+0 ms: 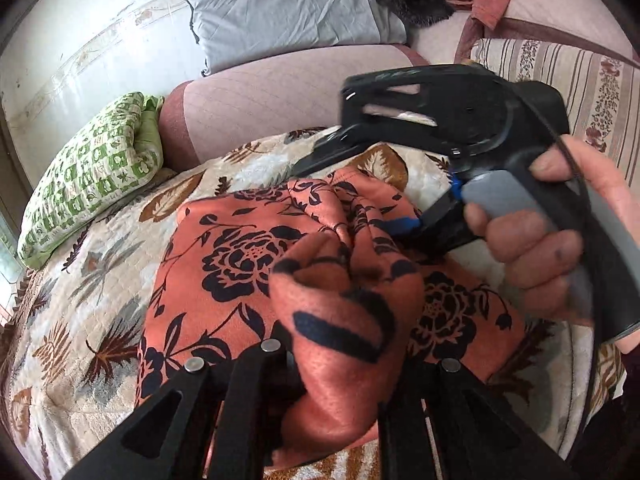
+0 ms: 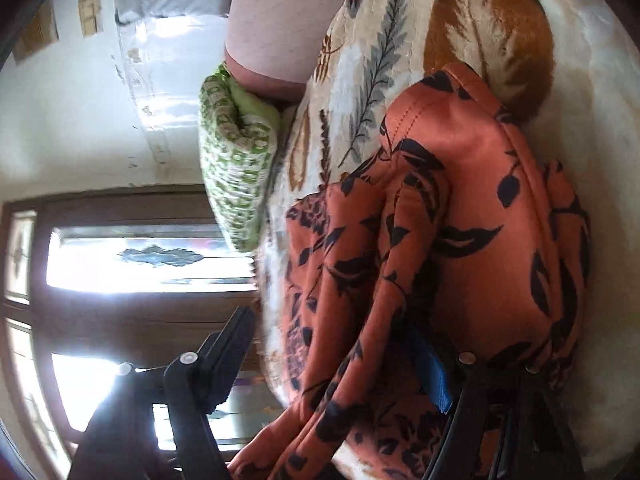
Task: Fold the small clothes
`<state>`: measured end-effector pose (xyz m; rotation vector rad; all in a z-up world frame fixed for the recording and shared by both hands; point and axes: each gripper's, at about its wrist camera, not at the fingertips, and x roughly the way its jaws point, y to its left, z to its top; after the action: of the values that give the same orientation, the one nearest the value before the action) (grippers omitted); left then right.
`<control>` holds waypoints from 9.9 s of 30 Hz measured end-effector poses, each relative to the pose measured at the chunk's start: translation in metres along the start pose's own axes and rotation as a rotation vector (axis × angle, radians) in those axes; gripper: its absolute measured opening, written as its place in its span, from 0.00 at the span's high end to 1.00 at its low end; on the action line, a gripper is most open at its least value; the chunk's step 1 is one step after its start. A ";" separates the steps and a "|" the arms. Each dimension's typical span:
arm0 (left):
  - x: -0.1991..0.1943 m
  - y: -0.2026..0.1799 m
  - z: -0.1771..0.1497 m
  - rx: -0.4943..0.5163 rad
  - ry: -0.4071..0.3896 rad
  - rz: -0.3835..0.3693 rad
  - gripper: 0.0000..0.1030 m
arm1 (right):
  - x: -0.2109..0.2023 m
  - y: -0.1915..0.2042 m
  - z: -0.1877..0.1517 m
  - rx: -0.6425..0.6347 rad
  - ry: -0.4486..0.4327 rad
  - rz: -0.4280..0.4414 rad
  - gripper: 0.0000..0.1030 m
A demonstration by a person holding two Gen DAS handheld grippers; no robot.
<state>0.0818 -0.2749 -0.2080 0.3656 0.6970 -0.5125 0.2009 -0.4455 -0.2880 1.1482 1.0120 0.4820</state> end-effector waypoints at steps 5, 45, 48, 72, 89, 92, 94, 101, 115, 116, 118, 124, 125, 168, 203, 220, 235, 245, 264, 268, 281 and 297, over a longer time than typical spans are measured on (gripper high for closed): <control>-0.005 -0.001 0.009 -0.001 0.000 -0.040 0.89 | -0.018 0.018 0.008 -0.149 -0.107 -0.080 0.88; 0.015 0.047 -0.013 0.070 0.056 0.185 0.25 | -0.094 0.030 -0.078 -0.361 -0.191 -0.469 0.65; 0.016 0.060 -0.018 0.066 0.079 0.134 0.23 | -0.069 -0.005 -0.096 -0.269 -0.093 -0.548 0.65; 0.002 0.097 -0.007 -0.103 0.036 0.098 0.22 | -0.111 -0.003 -0.058 -0.126 -0.287 -0.335 0.26; 0.026 0.112 0.003 -0.185 0.073 0.012 0.22 | -0.073 -0.027 -0.036 -0.102 -0.151 -0.354 0.26; 0.036 0.115 0.004 -0.216 0.090 -0.032 0.22 | -0.068 -0.029 -0.034 -0.099 -0.146 -0.336 0.26; 0.041 0.117 0.005 -0.237 0.098 -0.061 0.22 | -0.064 -0.028 -0.032 -0.097 -0.136 -0.317 0.26; 0.062 0.127 0.005 -0.348 0.176 -0.287 0.21 | -0.052 -0.024 -0.030 -0.109 -0.107 -0.309 0.26; 0.080 0.112 0.005 -0.335 0.211 -0.403 0.19 | -0.047 -0.037 -0.032 -0.051 -0.103 -0.199 0.22; 0.081 0.113 0.005 -0.340 0.212 -0.413 0.19 | -0.047 -0.036 -0.033 -0.054 -0.105 -0.191 0.21; 0.084 0.114 0.005 -0.346 0.215 -0.442 0.19 | -0.044 -0.037 -0.033 -0.047 -0.107 -0.165 0.19; 0.089 0.123 0.005 -0.403 0.211 -0.531 0.20 | -0.039 -0.036 -0.035 -0.038 -0.120 -0.112 0.16; 0.090 0.124 0.005 -0.416 0.206 -0.539 0.20 | -0.038 -0.034 -0.035 -0.045 -0.123 -0.116 0.16; -0.036 0.257 -0.058 -0.481 -0.058 -0.147 0.60 | 0.087 0.113 -0.136 -0.446 -0.140 -0.079 0.49; 0.021 0.275 -0.081 -0.493 0.152 -0.024 0.36 | 0.137 0.065 -0.109 -0.282 0.012 -0.158 0.42; 0.021 0.273 -0.087 -0.483 0.157 0.067 0.17 | 0.130 0.067 -0.118 -0.308 0.002 -0.210 0.37; -0.014 0.258 -0.091 -0.498 0.125 0.221 0.07 | 0.072 0.101 -0.169 -0.450 -0.134 -0.390 0.33; -0.141 0.219 -0.065 -0.365 -0.055 0.389 0.07 | 0.014 0.188 -0.240 -0.706 -0.366 -0.448 0.33; -0.260 0.218 -0.026 -0.395 -0.196 0.444 0.05 | -0.023 0.269 -0.292 -0.826 -0.481 -0.475 0.33; -0.265 0.219 -0.026 -0.400 -0.192 0.454 0.05 | -0.023 0.272 -0.302 -0.819 -0.478 -0.508 0.33; -0.273 0.219 -0.027 -0.400 -0.190 0.437 0.05 | -0.021 0.279 -0.312 -0.846 -0.479 -0.513 0.33; -0.269 0.221 -0.027 -0.400 -0.185 0.423 0.05 | -0.015 0.284 -0.313 -0.841 -0.482 -0.516 0.33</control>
<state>0.0154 0.0048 -0.0098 0.0806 0.5074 0.0005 -0.0262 -0.1868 -0.0420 0.2020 0.5430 0.1565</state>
